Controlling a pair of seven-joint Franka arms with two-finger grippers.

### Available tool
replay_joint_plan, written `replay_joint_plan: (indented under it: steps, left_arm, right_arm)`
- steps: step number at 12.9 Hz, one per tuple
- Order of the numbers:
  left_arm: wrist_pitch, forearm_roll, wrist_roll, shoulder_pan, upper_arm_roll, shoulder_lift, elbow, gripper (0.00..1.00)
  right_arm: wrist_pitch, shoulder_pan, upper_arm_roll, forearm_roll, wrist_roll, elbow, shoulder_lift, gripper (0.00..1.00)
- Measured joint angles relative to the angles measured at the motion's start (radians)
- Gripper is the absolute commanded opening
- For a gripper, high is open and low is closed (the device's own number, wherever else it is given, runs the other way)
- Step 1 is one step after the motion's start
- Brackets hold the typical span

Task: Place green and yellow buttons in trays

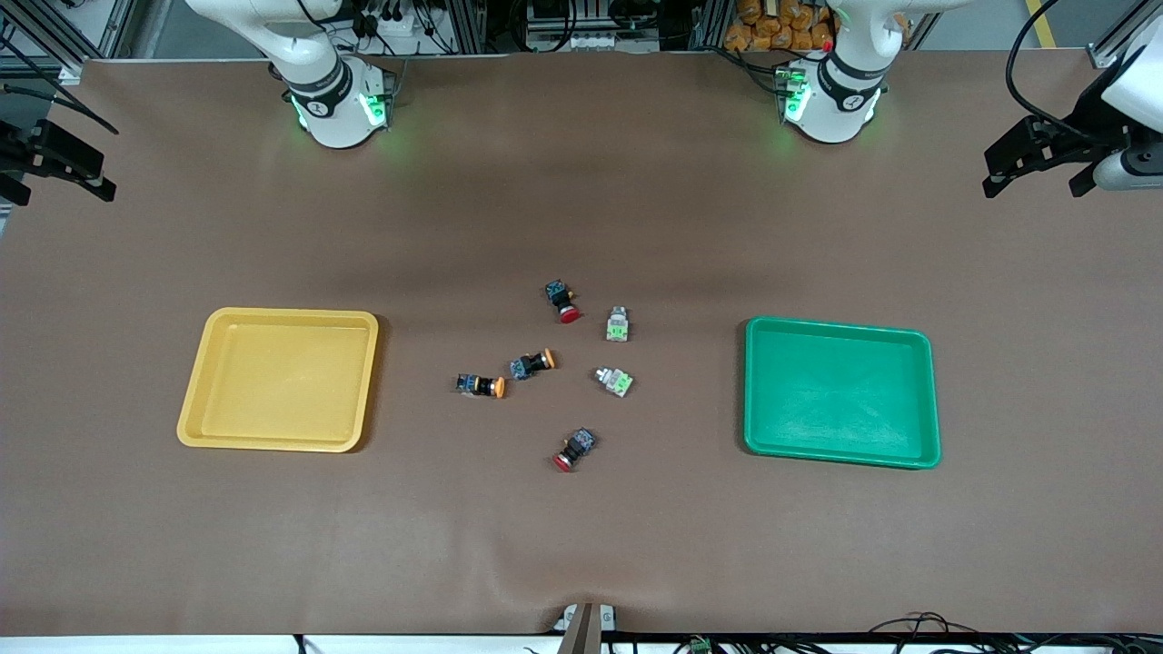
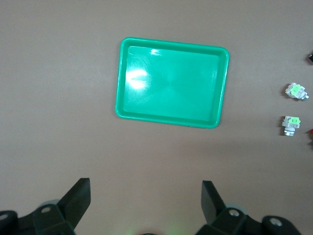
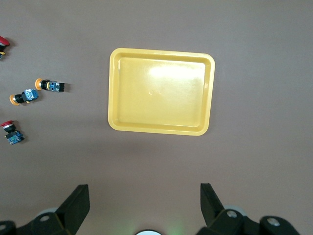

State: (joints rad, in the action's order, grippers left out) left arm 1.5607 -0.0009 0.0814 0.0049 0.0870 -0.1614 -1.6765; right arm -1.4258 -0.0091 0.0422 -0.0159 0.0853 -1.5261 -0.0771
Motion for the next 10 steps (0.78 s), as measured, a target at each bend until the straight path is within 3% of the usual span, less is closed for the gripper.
replay_joint_plan:
  steps: [10]
  left_arm:
    - [-0.001, 0.000, 0.000, 0.000, 0.000, 0.001, 0.000, 1.00]
  right_arm:
    - [0.004, -0.001, 0.003, 0.005, 0.000, -0.001, 0.026, 1.00]
